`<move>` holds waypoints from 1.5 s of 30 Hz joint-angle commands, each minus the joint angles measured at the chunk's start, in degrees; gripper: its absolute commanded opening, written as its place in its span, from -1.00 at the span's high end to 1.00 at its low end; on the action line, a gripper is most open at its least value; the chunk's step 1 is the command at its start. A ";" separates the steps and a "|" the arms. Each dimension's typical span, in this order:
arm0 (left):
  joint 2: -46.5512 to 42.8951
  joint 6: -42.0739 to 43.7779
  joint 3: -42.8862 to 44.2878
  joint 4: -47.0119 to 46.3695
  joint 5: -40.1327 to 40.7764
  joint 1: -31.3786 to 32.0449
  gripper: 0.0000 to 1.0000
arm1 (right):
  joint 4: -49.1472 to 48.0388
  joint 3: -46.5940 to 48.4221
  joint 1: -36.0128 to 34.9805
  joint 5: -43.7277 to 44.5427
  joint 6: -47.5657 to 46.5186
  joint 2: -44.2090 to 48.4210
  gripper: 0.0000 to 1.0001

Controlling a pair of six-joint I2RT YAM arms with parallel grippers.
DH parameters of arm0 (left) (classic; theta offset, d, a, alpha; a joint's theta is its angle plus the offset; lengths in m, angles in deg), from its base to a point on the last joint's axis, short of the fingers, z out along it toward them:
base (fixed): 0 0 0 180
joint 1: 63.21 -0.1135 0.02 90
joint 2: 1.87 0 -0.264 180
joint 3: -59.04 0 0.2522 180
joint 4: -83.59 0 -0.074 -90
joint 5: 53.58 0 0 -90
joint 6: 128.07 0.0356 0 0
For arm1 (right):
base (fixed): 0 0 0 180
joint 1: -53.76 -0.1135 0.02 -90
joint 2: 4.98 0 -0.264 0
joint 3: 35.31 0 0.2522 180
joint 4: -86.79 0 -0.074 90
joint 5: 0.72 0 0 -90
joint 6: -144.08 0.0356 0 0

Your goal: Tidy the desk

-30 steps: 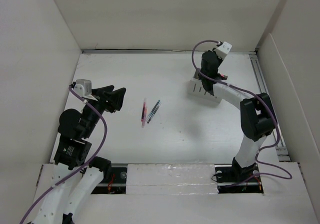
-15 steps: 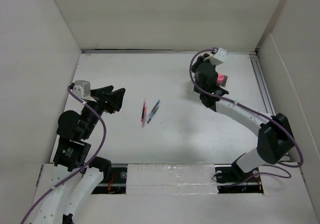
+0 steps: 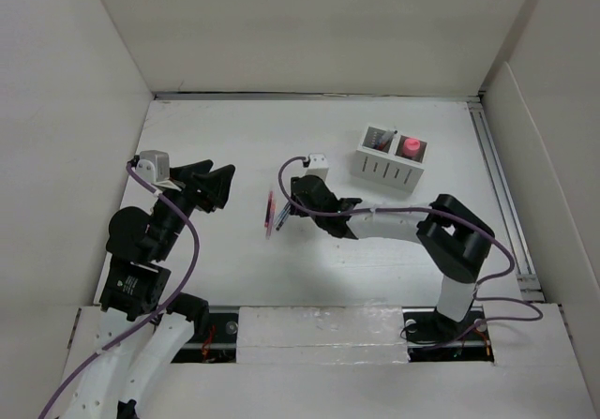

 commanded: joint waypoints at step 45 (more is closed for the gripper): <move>0.64 0.29 0.37 -2.35 -0.37 0.16 -0.06 | 13.24 7.63 4.45 -4.30 0.67 -5.11 0.20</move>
